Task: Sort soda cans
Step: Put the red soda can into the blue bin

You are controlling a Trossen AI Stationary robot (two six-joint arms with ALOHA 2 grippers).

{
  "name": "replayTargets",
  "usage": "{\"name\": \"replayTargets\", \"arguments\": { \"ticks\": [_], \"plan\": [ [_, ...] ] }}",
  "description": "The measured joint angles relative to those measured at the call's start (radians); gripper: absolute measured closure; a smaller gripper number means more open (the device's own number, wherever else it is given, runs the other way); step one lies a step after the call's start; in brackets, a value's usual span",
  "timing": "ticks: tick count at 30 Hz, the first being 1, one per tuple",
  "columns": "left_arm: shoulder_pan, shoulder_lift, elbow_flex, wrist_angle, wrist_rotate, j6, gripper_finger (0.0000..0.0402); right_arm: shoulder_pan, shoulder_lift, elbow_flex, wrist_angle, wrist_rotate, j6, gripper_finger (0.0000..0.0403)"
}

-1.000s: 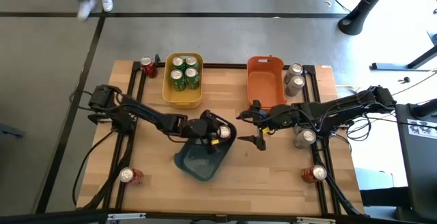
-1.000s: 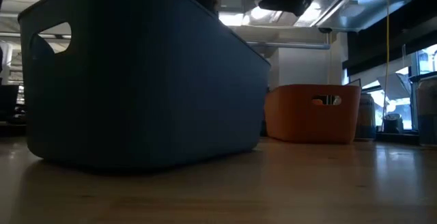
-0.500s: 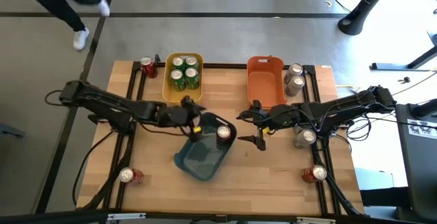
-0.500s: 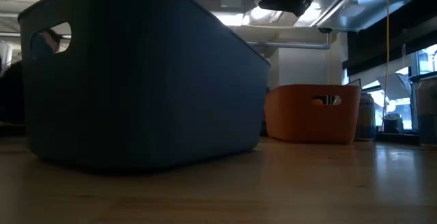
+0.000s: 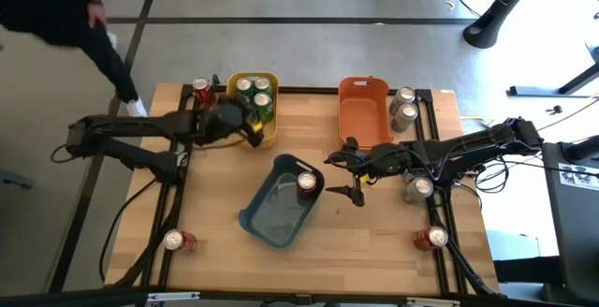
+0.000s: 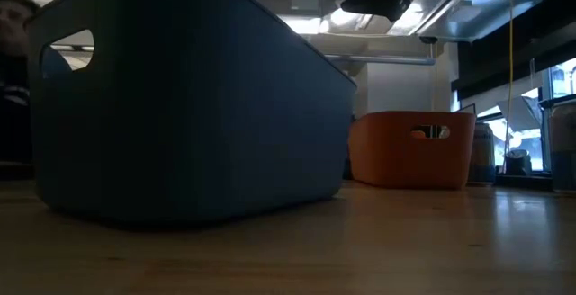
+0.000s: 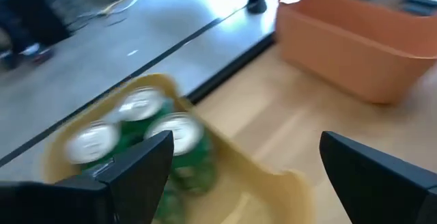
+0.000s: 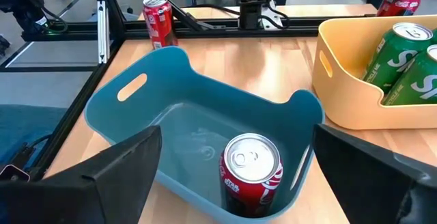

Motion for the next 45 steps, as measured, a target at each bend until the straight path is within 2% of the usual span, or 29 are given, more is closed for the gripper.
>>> {"name": "replayTargets", "arguments": {
  "ticks": [8, 12, 15, 18, 26, 33, 37, 45],
  "plan": [
    [0.294, 0.025, 0.163, -0.296, -0.001, -0.045, 0.0046, 0.000, 0.000, 0.000, 0.000, 0.000, -0.023, 0.0025],
    [0.427, 0.026, 0.175, -0.327, 0.010, -0.045, 0.0046, 0.000, 0.000, 0.000, 0.000, 0.001, -0.027, 0.0025],
    [0.494, 0.026, 0.175, -0.331, 0.074, 0.001, 0.0046, 0.000, 0.000, 0.000, -0.001, 0.001, -0.027, 0.0025],
    [0.524, 0.027, 0.175, -0.330, 0.095, 0.065, 0.0046, 0.000, 0.000, 0.000, -0.004, 0.001, -0.030, 0.0025],
    [0.533, 0.027, 0.175, -0.323, 0.103, 0.116, 0.0043, 0.000, 0.000, 0.000, -0.017, 0.002, -0.035, 0.0025],
    [0.601, 0.030, 0.175, -0.363, 0.105, 0.093, 0.0005, 0.000, 0.000, 0.000, -0.023, 0.002, -0.035, 0.0025],
    [0.639, 0.030, 0.175, -0.364, 0.104, 0.066, 0.0007, 0.000, 0.000, 0.000, -0.024, 0.002, -0.035, 0.0025],
    [0.637, 0.038, 0.151, -0.348, 0.102, 0.013, 0.0008, 0.000, 0.000, 0.000, -0.026, 0.003, -0.049, 0.0025]
  ]
}}
